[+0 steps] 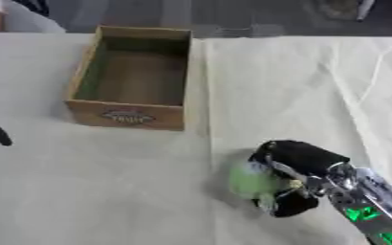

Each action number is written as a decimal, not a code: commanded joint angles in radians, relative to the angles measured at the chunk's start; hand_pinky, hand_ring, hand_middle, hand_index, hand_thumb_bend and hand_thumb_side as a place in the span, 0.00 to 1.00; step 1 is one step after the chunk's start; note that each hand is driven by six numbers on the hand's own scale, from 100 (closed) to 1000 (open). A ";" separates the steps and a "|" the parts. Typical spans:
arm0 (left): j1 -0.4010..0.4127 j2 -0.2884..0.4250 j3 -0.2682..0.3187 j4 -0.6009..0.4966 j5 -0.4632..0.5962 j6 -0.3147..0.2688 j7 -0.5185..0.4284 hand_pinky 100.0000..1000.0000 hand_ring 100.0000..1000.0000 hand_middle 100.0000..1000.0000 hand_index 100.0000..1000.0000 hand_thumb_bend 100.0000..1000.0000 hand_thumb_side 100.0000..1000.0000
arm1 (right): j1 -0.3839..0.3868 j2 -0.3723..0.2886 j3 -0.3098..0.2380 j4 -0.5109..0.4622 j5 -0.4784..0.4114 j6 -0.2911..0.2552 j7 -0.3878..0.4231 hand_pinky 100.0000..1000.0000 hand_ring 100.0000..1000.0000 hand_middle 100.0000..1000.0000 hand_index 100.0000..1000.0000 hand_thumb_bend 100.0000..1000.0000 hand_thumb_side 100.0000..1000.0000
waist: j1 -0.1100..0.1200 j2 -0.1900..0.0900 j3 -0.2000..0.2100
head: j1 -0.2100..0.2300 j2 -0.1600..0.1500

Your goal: Pick up objects on the table and place them in the box.

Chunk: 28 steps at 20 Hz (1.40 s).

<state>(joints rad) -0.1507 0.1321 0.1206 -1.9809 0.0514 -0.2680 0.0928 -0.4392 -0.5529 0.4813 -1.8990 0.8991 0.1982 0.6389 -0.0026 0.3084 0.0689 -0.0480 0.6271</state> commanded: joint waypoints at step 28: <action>0.006 0.010 -0.012 -0.019 0.002 -0.003 -0.014 0.23 0.29 0.32 0.59 0.00 0.93 | -0.555 0.017 -0.086 0.097 0.006 0.042 -0.053 0.88 0.88 0.40 0.63 0.00 0.36 | 0.003 -0.029 0.049 | -0.023 -0.036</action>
<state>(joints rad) -0.1414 0.1318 0.1113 -1.9809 0.0521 -0.2692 0.0835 -0.9713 -0.5409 0.4077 -1.8218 0.8906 0.2372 0.5909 -0.0017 0.3017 0.1184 -0.0654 0.6036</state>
